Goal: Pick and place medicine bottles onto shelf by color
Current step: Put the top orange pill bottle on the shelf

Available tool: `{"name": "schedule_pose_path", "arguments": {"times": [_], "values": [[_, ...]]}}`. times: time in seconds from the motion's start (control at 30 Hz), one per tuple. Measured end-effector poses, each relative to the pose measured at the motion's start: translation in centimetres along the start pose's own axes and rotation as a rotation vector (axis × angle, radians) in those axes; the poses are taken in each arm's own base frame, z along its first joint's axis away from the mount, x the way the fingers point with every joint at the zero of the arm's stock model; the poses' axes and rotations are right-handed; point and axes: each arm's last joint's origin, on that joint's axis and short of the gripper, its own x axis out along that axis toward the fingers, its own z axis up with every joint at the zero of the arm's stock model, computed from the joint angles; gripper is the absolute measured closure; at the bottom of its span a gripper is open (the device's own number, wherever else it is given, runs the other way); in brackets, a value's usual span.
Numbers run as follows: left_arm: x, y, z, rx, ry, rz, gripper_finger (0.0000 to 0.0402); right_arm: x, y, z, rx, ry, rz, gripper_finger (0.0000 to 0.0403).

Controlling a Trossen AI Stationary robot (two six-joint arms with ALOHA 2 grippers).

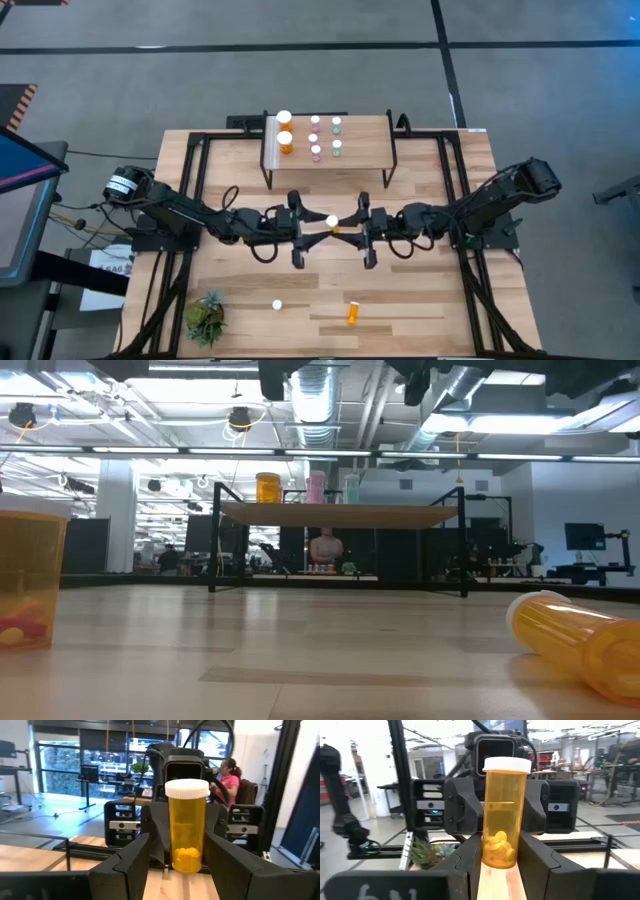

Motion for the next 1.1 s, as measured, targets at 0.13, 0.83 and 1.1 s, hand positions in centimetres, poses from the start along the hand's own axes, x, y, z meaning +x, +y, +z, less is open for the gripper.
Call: {"name": "schedule_pose_path", "arguments": {"times": [0.13, 0.83, 1.1], "values": [[0.0, 0.1, -0.1, 0.001, 0.006, 0.021, 0.0229, 0.7, 0.0, -0.4, -0.006, 0.012, -0.027, 0.0276], [0.0, 0.0, -0.3, 0.008, 0.028, -0.005, 0.0229, 2.1, 0.7, 0.1, -0.071, 0.105, -0.022, 0.0276], [0.0, 0.0, -0.3, 0.011, 0.034, -0.005, 0.023, 2.1, 0.6, 0.0, -0.074, 0.12, -0.022, 0.0276]]}}
